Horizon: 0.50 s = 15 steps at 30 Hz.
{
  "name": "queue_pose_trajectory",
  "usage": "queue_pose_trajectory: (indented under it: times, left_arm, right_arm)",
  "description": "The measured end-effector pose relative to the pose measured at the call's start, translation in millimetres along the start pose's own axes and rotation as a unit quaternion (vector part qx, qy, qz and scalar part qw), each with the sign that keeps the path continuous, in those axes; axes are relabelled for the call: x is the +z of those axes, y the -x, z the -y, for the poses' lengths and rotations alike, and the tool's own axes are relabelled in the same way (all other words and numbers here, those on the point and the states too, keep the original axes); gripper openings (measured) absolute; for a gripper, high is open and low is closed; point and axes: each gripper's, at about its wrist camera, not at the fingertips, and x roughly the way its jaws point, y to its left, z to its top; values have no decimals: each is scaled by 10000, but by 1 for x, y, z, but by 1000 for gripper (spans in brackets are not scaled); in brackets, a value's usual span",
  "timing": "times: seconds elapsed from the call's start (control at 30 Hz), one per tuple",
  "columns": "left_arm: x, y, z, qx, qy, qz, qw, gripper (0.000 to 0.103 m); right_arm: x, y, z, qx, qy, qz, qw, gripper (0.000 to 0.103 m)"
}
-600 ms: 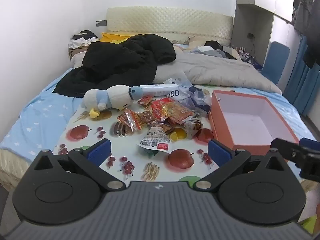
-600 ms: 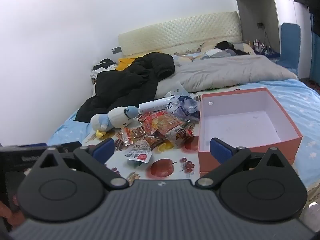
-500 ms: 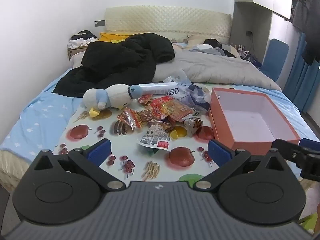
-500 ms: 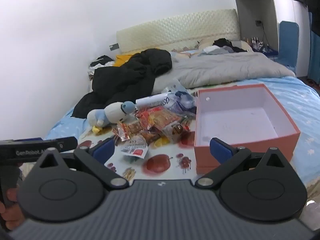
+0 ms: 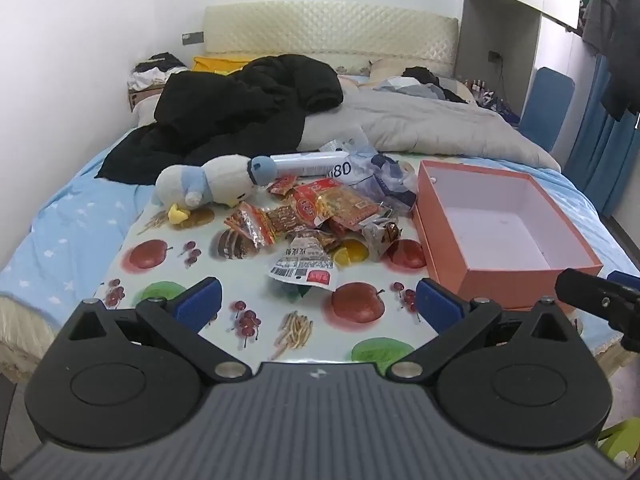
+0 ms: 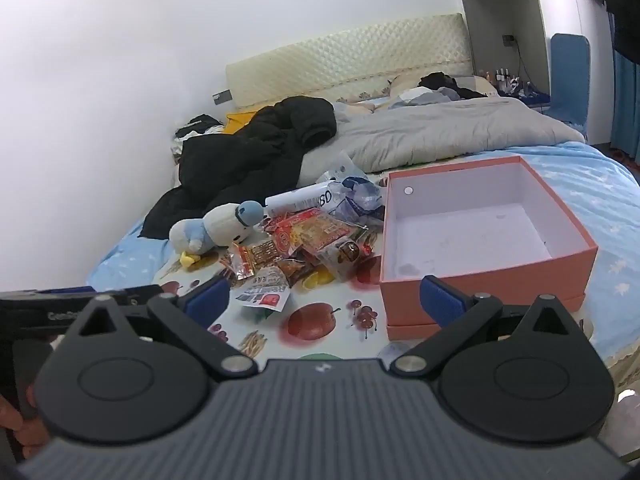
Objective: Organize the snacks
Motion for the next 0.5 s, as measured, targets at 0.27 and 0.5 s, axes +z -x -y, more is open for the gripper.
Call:
queue_pose_trajectory:
  times: [0.27, 0.5]
  left_arm:
    - [-3, -2, 1, -113, -49, 78, 9999, 103]
    - [-11, 0, 0, -172, -89, 43, 9998, 103]
  right_arm:
    - [0, -1, 2, 9, -19, 98, 10000, 103]
    - [-12, -1, 4, -49, -117, 29, 9999, 103]
